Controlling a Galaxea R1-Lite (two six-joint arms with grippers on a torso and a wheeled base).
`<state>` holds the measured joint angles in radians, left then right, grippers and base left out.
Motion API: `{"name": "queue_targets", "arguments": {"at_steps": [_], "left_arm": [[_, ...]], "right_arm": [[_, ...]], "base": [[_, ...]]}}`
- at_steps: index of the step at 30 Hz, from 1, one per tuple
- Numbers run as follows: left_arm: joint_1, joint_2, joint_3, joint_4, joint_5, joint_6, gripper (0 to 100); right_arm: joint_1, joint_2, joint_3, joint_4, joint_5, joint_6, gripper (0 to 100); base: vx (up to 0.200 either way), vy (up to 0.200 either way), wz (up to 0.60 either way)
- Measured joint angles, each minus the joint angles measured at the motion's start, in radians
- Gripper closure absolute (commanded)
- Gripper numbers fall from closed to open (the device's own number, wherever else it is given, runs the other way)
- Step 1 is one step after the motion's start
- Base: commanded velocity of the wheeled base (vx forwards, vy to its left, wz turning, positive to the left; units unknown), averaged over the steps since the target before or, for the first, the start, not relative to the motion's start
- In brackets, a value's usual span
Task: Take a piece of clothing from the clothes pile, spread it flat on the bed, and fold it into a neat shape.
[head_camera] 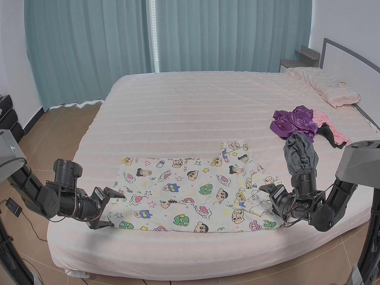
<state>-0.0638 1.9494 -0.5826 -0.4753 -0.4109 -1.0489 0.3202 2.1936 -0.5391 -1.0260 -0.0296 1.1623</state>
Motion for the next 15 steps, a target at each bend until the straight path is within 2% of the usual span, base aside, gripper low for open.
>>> {"name": "queue_targets", "arguments": {"at_steps": [15], "left_arm": [[0.000, 0.001, 0.000, 0.000, 0.000, 0.000, 0]], "right_arm": [[0.022, 0.046, -0.040, -0.002, 0.006, 0.040, 0]], "base": [[0.000, 0.000, 0.00]]}}
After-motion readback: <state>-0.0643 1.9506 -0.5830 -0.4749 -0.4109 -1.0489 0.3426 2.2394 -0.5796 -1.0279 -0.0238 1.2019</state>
